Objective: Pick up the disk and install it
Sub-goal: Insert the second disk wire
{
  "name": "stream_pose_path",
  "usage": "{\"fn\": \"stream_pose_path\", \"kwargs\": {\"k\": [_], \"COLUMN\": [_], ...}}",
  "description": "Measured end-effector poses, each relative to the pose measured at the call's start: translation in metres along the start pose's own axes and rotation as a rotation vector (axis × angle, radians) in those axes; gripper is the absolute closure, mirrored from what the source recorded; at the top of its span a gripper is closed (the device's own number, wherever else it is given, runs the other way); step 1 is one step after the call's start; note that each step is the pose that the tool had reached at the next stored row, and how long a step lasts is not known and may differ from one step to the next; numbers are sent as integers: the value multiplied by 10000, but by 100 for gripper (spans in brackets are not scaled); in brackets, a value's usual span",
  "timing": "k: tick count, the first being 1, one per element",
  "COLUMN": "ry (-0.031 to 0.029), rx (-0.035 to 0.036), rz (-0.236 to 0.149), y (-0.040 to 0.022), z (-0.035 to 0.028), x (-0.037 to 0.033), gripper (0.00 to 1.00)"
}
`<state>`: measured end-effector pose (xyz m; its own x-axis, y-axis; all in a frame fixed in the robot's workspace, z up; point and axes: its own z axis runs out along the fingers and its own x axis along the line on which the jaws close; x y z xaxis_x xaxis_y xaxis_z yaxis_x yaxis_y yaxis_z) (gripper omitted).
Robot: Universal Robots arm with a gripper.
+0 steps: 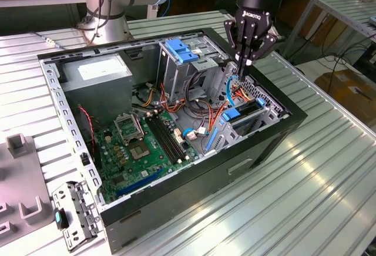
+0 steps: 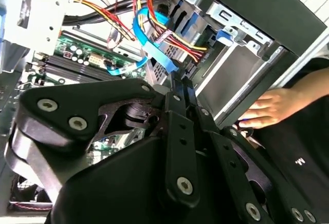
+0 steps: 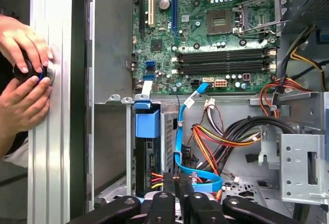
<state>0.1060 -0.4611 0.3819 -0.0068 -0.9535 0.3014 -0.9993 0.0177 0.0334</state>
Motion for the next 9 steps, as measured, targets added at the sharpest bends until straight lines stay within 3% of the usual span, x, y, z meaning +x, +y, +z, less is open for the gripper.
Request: {"fn": "stream_pose_path", "kwargs": {"k": [1,2,4,6,9], "ry": [110,177,318,330,328], "rx": [1,1,3,3,-19], "rz": [4,6,11,12,7], "y": [-1,-2,-4,-4,-1], "z": [11,16,20,17,-38], "x": [-11,-19,-36,-40,-25], "gripper": [82,75,75,75,75]}}
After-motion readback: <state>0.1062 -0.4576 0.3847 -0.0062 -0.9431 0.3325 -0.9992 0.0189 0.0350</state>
